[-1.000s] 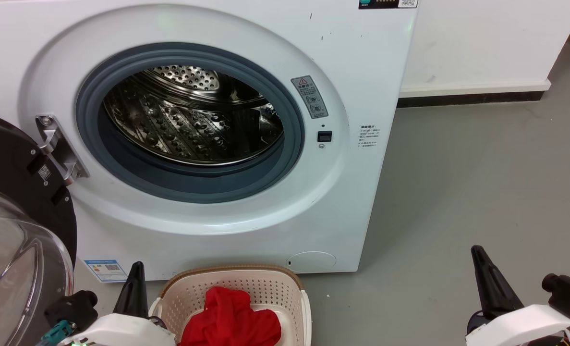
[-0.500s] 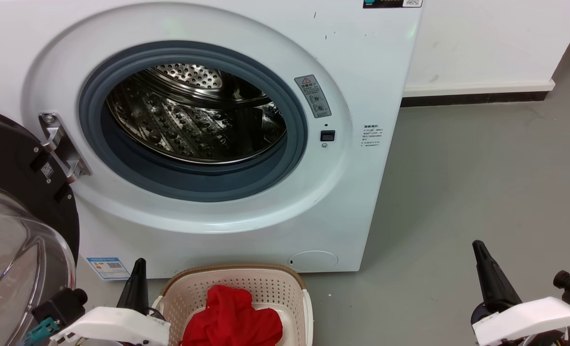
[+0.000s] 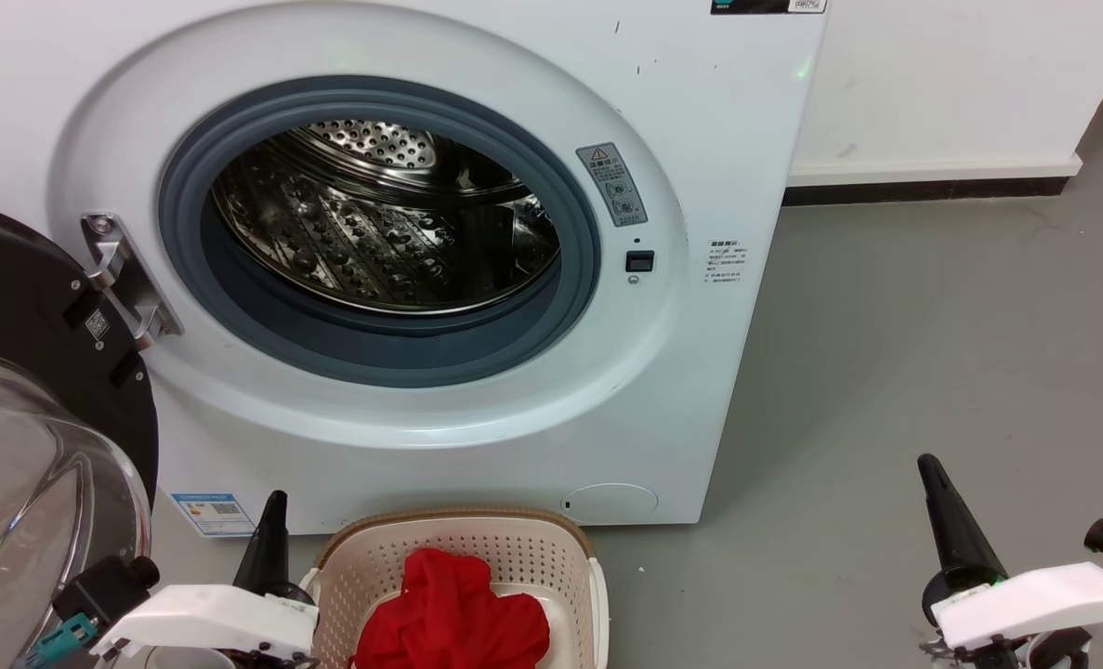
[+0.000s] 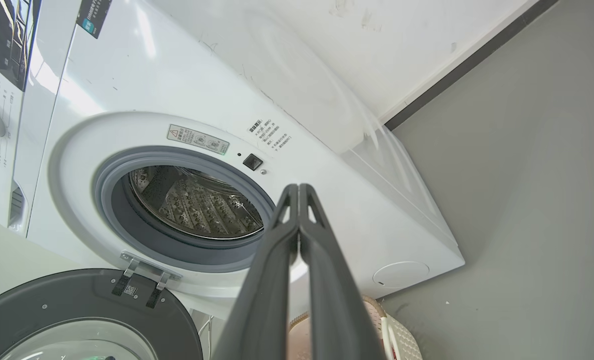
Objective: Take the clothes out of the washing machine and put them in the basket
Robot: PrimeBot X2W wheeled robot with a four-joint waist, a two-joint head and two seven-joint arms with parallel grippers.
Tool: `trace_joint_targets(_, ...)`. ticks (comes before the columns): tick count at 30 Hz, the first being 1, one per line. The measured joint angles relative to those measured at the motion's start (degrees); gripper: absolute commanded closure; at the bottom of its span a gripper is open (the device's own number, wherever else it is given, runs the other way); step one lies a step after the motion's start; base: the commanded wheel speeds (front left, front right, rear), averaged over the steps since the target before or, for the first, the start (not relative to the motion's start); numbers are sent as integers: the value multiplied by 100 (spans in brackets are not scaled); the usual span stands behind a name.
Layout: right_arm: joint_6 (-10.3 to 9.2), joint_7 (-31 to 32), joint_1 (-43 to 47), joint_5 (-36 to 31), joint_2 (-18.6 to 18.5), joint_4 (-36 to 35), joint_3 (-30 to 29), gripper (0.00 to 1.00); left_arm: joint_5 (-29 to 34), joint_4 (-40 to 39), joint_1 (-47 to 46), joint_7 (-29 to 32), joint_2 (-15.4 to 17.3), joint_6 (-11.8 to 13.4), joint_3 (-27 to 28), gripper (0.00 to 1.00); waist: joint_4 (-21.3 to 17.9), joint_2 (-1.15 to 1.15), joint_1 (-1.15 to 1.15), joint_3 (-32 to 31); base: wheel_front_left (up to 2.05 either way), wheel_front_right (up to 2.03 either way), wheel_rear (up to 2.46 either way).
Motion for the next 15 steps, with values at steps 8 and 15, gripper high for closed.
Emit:
trace_joint_targets(8, 0, 32, -98, 589, -9, 121, -22, 100, -546, 69, -75, 94, -34, -77, 56, 100, 24, 0, 0, 9, 0, 0, 0)
trace_joint_targets(15, 0, 78, -145, 1069, -13, 222, -45, 100, -985, 126, -133, 171, -52, -135, 102, 100, 44, 0, 0, 17, 0, 0, 0)
